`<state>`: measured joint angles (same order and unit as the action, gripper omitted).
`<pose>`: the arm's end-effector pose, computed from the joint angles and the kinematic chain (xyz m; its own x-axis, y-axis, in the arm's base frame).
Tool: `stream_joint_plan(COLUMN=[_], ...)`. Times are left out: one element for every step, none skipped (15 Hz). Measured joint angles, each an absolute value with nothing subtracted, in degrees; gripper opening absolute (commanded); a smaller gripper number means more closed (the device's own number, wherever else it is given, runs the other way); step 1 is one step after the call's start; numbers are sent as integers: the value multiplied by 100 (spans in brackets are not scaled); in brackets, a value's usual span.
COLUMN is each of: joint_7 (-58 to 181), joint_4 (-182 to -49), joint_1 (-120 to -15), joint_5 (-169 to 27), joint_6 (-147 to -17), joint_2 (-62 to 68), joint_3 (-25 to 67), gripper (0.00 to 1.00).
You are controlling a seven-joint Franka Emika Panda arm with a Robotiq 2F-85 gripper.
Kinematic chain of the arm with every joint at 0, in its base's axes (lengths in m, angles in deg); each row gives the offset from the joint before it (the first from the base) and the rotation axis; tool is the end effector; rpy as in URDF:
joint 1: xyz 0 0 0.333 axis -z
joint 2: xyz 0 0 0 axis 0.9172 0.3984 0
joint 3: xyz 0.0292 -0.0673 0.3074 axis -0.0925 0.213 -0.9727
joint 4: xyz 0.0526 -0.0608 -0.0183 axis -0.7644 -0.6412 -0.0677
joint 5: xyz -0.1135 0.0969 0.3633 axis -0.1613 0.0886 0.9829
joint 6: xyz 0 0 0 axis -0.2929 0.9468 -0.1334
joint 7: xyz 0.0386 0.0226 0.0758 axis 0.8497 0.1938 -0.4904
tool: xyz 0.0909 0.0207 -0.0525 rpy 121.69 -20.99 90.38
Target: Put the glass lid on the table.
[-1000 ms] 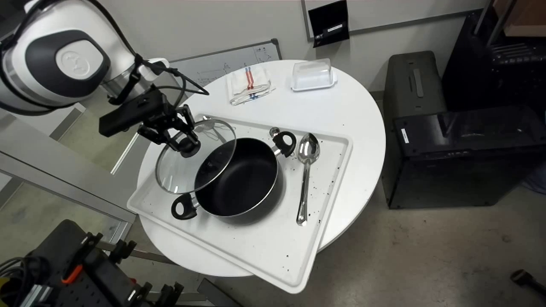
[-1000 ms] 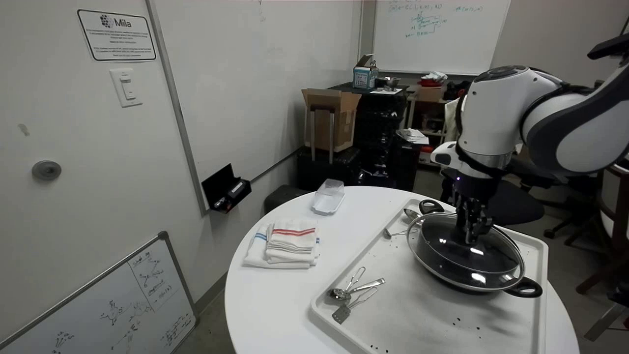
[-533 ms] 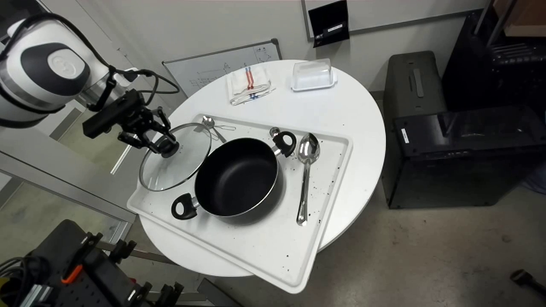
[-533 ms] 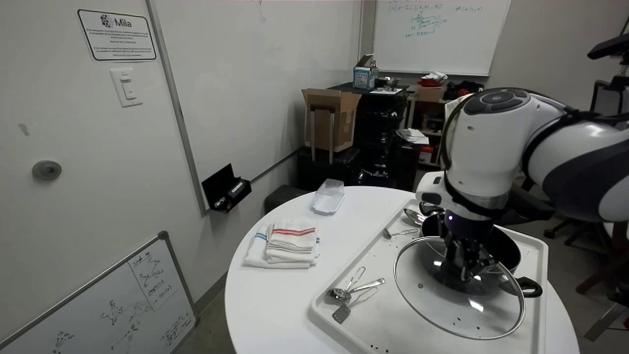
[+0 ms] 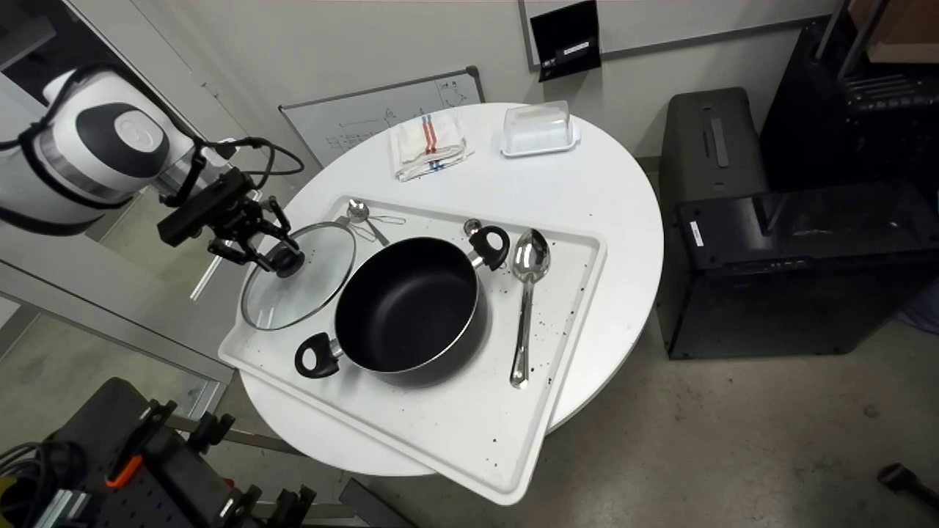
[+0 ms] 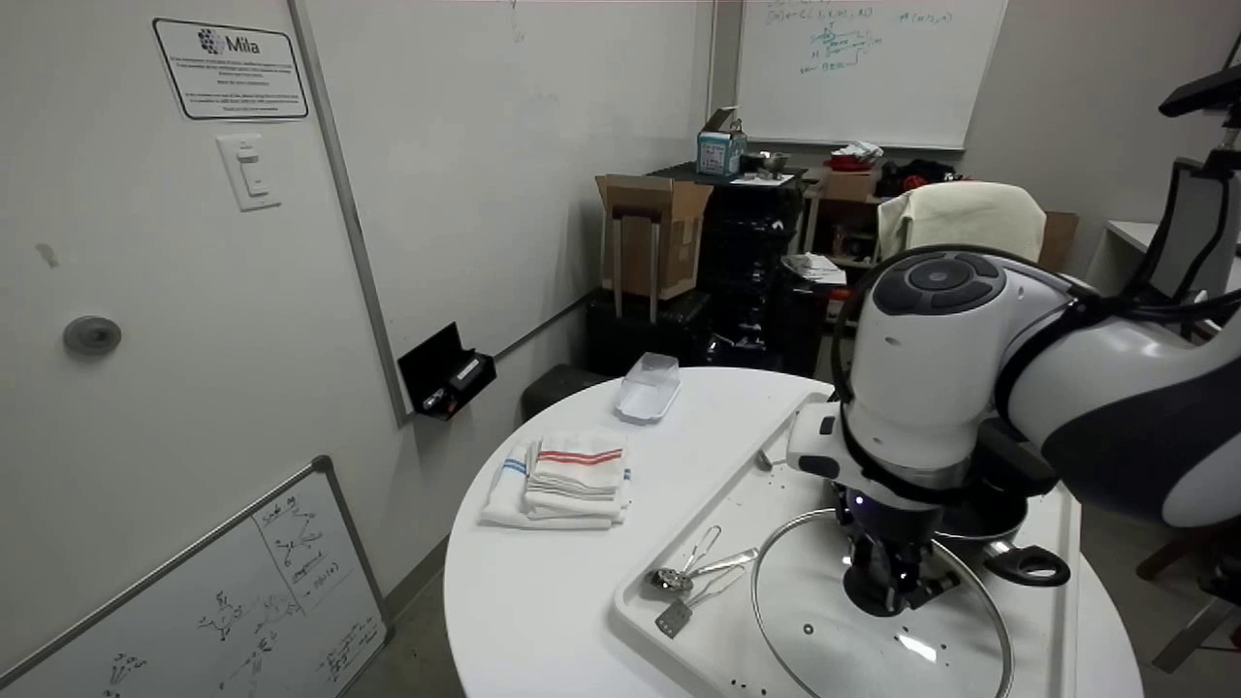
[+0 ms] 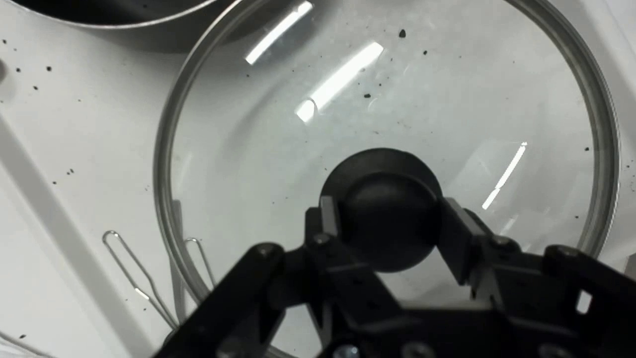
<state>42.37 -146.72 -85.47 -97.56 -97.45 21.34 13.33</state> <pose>0.4870 0.2176 0.0990 0.4475 0.8715 -0.2006 0.8943 -0.4361 0.1003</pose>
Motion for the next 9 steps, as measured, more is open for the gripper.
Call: stream_joint_plan(joint_7=[4237,4237,4237,4236,4236,4236,4236,4236,4236], joint_4=[-14604,-14534,-14472,-14413,-14355,-14299,-14242,-14185,-14128], joint_1=[-8569,-8583,-8588,-8587,-8582,-8573,-8565,-8559,-8552], joint_5=[-9762,-9764,-9764,-9764,-9764,-9764,-9764,-9764,-9764], joint_6=[-9745,-9745,-9757,-9777,-9813,-9859,-9904,-9956,-10004], joint_2=[2219,2309,2401,2496,2600,2709,2822,2937,3049], joint_3=[1333,1334,1334,1336,1342,1348,1359,1376,1391], gripper=[25,25,25,25,25,25,25,25,25])
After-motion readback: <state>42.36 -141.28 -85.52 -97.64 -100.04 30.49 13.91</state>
